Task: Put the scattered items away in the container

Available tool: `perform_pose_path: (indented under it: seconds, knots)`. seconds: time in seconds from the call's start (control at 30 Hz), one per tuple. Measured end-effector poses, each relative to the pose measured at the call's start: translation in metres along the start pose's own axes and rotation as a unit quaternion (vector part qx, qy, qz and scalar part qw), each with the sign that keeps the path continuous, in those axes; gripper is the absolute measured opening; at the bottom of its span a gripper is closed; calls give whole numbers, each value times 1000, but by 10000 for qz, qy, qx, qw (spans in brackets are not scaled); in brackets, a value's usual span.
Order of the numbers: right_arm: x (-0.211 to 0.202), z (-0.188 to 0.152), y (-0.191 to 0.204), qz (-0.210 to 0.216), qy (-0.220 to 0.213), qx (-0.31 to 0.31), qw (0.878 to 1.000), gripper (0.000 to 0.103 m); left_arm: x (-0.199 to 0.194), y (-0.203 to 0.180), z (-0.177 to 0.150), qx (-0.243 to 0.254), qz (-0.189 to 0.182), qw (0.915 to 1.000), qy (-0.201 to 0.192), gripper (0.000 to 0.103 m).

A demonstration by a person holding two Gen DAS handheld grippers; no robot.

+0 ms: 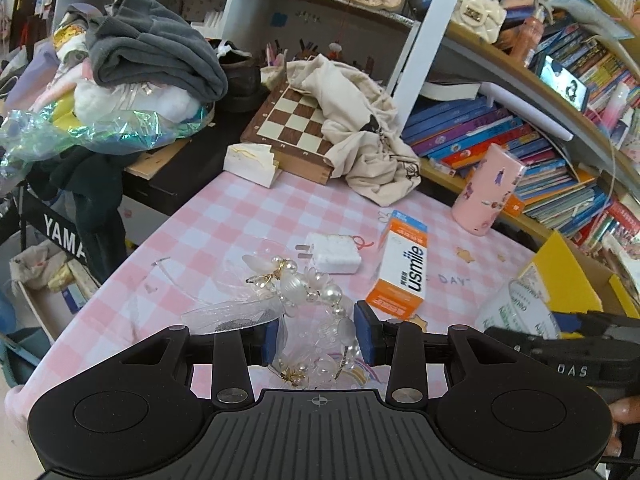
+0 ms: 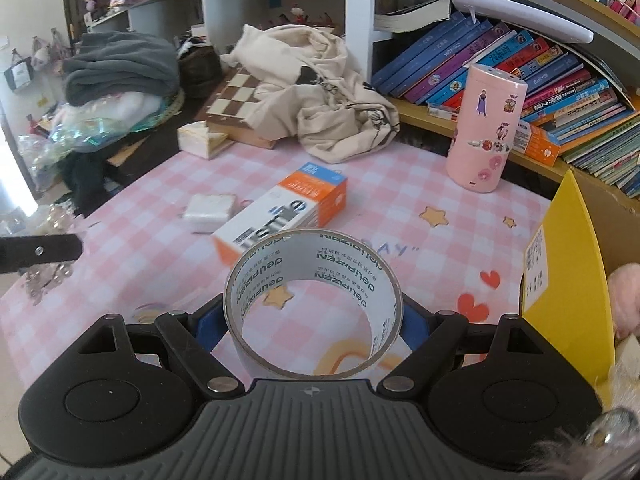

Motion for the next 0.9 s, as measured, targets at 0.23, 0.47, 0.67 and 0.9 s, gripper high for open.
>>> perform_pose_path:
  seconds: [0.23, 0.47, 0.67, 0.9]
  knots:
    - [-18, -21, 14, 124, 76, -72, 9999, 84, -17, -12, -10, 160, -105, 9998, -36, 37]
    - [-33, -32, 26, 238, 59, -124, 9996, 84, -32, -15, -15, 226, -131, 9996, -79, 37]
    - [-53, -46, 16, 95, 38, -49, 9999, 84, -38, -27, -23, 343, -330, 9989, -47, 37]
    - [-64, -57, 10, -53, 15, 40, 10000, 84, -40, -44, -27, 548, -586, 9968, -24, 37]
Point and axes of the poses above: each gripper's, at about its wrist camera, not at the fingertips, and x roughly the way its jaws point, y to its left, z to its top, the point moved 6 cm from there along x, roughly the way its jaws point, and after that the axes turned 12 degrees about x, right-handed, at the moved point
